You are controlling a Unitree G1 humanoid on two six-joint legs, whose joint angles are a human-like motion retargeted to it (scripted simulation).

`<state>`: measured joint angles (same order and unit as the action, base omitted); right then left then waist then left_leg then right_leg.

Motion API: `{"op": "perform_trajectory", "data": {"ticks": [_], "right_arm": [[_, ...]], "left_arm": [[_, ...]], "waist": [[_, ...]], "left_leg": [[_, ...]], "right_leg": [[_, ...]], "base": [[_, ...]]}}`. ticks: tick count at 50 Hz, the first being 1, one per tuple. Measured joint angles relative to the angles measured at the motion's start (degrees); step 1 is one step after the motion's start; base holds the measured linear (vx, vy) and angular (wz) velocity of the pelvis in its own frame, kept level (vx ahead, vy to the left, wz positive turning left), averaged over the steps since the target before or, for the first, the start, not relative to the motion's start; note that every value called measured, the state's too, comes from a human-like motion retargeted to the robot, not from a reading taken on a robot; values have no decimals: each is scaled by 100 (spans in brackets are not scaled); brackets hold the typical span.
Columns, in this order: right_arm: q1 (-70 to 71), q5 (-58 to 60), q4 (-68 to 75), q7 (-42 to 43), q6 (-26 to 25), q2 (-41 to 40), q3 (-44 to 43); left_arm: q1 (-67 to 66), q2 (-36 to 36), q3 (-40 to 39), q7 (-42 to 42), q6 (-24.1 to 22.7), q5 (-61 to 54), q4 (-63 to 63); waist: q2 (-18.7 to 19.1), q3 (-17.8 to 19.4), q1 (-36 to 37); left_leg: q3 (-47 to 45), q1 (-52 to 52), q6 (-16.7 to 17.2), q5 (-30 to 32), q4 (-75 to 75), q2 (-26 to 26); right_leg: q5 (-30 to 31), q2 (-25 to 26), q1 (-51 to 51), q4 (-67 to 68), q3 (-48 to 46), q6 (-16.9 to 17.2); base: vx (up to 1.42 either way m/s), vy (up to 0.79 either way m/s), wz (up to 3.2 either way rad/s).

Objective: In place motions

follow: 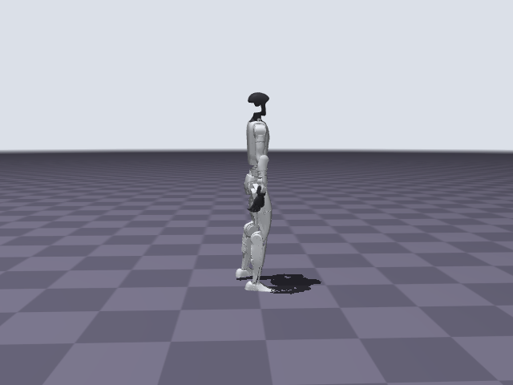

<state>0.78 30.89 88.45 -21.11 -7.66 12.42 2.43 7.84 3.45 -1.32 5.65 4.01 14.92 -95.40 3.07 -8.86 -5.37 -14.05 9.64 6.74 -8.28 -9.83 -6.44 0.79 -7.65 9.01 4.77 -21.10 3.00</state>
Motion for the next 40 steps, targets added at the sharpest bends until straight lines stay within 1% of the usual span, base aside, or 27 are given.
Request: {"op": "perform_trajectory", "data": {"ticks": [2,5,7,10,12,15,17,19,20,22,23,25,27,28,30,32,34,36,37,38,40], "right_arm": [[17,-20,-13,-17,27,46,8],[106,64,-17,25,-6,152,100],[200,223,-19,87,-83,180,135],[353,275,-91,197,-186,124,194],[411,97,-186,209,-109,74,222],[370,-59,-390,-16,52,11,238],[285,12,-553,-161,109,-8,182],[218,117,-671,-176,172,17,167],[203,170,-704,-161,197,40,187],[293,382,-702,-63,154,130,344],[360,492,-689,-1,84,151,397],[511,588,-663,186,-48,148,482],[653,476,-633,346,-9,145,582],[694,396,-621,365,62,156,635],[695,305,-617,330,181,172,664],[615,290,-613,342,226,176,618],[532,242,-573,461,248,186,573],[484,204,-517,593,280,198,569],[478,205,-498,642,297,202,583],[487,225,-491,672,312,205,610],[531,300,-513,692,334,210,689]], "left_arm": [[77,-20,29,35,-10,-54,49],[180,-71,120,97,-46,-170,183],[220,-92,147,119,-75,-213,253],[281,-79,62,138,-98,-196,331],[311,-36,99,184,-121,-189,374],[322,101,261,264,-154,-130,350],[333,116,306,164,-123,-80,238],[323,77,309,-10,-92,-214,122],[311,60,294,-101,-95,-328,82],[237,32,103,-292,-175,-652,117],[205,20,-16,-270,-210,-742,159],[178,34,-216,-45,-219,-789,265],[173,194,-225,287,-254,-685,385],[169,323,-146,425,-303,-601,430],[196,595,113,539,-351,-352,447],[299,826,327,432,-255,-75,304],[450,999,380,247,-62,98,87],[597,1122,271,42,123,103,-78],[659,1173,171,-51,174,62,-118],[708,1221,48,-121,175,-1,-118],[783,1322,-216,-148,87,-126,-61]], "waist": [[-41,72,184],[-16,339,343],[95,412,290],[197,511,146],[163,688,26],[-1,865,-80],[-91,830,-26],[-146,809,58],[-165,822,76],[-185,962,55],[-171,1020,13],[-137,1154,-106],[-145,1237,-236],[-146,1269,-298],[-97,1302,-389],[-75,1265,-311],[-86,1226,-214],[-139,1210,-113],[-180,1216,-75],[-233,1232,-52],[-305,1257,0]], "left_leg": [[52,73,-18,-54,-65,26],[32,46,-130,-177,8,57],[-169,75,-147,-206,68,-44],[-245,286,-98,-75,77,-147],[-301,288,-34,-99,107,-151],[-564,282,124,-273,-51,-239],[-753,431,64,-270,-276,-323],[-1010,512,-30,-131,-381,-419],[-1013,531,-77,-66,-388,-433],[-851,440,-232,-178,-316,-343],[-1125,352,-235,-218,-268,-442],[-1046,311,-179,-231,-195,-488],[-1280,272,-143,-272,-139,-565],[-1325,265,-136,-285,-128,-590],[-1256,300,-116,-286,-134,-657],[-1289,310,-83,-292,-163,-736],[-1291,305,-58,-290,-190,-761],[-1307,261,-45,-291,-200,-732],[-1308,240,-44,-297,-213,-703],[-1305,229,-45,-311,-247,-665],[-1268,260,-45,-342,-353,-647]], "right_leg": [[28,-3,53,-26,74,-17],[171,2,39,-135,99,6],[227,61,64,-202,30,23],[296,133,220,-211,-50,26],[343,111,225,-216,-142,56],[376,6,159,-274,-266,98],[402,-77,235,-289,-294,151],[444,-105,305,-301,-267,191],[466,-109,315,-307,-246,203],[521,-75,313,-276,-93,190],[523,-39,334,-243,-34,175],[515,54,382,-157,64,168],[417,93,464,7,118,170],[354,85,484,112,50,137],[262,31,469,288,-319,-35],[221,-63,471,432,-501,-243],[251,-180,495,546,-503,-319],[380,-290,530,566,-301,-253],[454,-344,532,542,-194,-166],[507,-404,513,497,-129,1],[350,-464,466,487,-107,259]], "base": [[-10,4,-18],[-16,5,-9],[-18,4,17],[-22,-1,27],[-23,-4,50],[-11,-3,49],[-3,0,17],[0,9,-5],[1,13,-38],[0,19,-69],[-3,23,-74],[-12,17,-64],[-18,7,-47],[-9,8,-22],[-1,4,-1],[0,0,0],[5,-5,8],[5,-6,9],[6,-10,11],[6,-13,12],[7,-16,11]]}}
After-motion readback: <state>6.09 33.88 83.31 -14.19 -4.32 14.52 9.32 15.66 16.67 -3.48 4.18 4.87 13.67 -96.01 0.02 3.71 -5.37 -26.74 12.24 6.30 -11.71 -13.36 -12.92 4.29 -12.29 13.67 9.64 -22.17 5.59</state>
